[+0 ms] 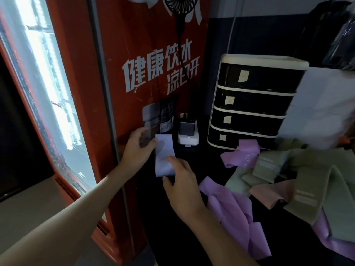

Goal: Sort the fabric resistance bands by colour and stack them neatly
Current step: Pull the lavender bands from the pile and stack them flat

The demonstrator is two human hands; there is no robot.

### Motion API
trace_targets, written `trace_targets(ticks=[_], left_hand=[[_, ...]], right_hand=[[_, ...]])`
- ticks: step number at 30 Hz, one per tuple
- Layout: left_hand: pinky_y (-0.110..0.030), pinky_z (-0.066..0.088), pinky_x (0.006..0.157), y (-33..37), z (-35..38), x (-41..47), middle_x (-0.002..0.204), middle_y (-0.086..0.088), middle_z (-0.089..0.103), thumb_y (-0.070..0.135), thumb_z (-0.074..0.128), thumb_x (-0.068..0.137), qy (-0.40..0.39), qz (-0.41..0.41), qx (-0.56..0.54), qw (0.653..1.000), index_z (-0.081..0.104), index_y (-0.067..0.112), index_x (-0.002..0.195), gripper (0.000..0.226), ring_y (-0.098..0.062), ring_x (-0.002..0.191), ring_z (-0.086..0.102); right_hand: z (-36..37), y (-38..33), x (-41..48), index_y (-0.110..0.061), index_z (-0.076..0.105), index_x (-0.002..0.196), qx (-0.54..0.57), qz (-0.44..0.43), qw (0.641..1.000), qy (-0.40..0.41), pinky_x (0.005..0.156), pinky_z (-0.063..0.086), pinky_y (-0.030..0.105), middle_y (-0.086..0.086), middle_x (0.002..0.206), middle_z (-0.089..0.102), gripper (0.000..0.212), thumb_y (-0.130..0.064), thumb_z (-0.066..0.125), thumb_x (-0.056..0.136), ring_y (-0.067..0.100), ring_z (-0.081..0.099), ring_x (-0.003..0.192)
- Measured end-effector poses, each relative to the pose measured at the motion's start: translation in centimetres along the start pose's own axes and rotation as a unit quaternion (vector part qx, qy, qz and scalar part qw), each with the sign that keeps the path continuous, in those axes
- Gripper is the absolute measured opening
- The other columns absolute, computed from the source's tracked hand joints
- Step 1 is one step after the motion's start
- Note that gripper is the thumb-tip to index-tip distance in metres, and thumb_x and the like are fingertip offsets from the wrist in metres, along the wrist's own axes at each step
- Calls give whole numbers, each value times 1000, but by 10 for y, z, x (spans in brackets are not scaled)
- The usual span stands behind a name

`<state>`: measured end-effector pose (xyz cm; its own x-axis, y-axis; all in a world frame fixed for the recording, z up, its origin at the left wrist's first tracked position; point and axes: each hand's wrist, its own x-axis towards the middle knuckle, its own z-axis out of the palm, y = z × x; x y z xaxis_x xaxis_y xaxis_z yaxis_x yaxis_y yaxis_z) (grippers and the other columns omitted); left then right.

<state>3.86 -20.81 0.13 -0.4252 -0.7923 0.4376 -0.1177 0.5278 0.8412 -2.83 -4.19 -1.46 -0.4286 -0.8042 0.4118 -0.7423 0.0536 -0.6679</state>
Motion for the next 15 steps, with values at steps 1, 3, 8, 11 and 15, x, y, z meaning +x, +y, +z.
trace_targets(ticks=[1, 3, 8, 11, 15], left_hand=[[-6, 41, 86, -1, -5, -6, 118, 4, 59, 18, 67, 93, -13, 28, 3, 1000, 60, 19, 122, 30, -4, 107, 57], [-11, 42, 93, -4, -11, -17, 119, 3, 62, 28, 68, 90, -63, 79, 18, 995, 67, 16, 116, 28, -4, 114, 57], [-4, 35, 98, -5, -14, -23, 126, 4, 62, 17, 66, 94, -143, 87, 51, 985, 71, 12, 118, 25, 10, 118, 52], [-2, 33, 98, -3, -17, -20, 129, 7, 59, 18, 66, 94, -166, 83, 60, 981, 69, 15, 119, 25, 17, 116, 49], [0, 32, 97, 2, -20, -19, 129, 7, 59, 21, 64, 95, -171, 90, 73, 978, 69, 13, 120, 27, 19, 115, 47]], right_hand=[[0, 0, 1, -22, 46, 140, 1, 0, 1000, 2, 95, 30, 6, 1, 135, 46, 52, -6, 58, 92, 6, 47, 118], [1, 0, 1, -23, 47, 139, 3, 2, 1000, 3, 93, 30, 6, 1, 133, 47, 52, -5, 58, 91, 6, 48, 115], [0, 1, 1, -22, 42, 143, 16, 17, 1000, 12, 87, 27, -3, 1, 135, 44, 57, -5, 60, 91, 0, 44, 110], [0, 2, 1, -22, 42, 143, 16, 21, 1000, 12, 89, 29, 1, 2, 135, 46, 57, -7, 60, 91, 2, 47, 112], [-1, 2, 0, -20, 43, 142, 12, 20, 1000, 10, 81, 27, -7, 2, 132, 47, 55, -8, 60, 91, -1, 43, 105]])
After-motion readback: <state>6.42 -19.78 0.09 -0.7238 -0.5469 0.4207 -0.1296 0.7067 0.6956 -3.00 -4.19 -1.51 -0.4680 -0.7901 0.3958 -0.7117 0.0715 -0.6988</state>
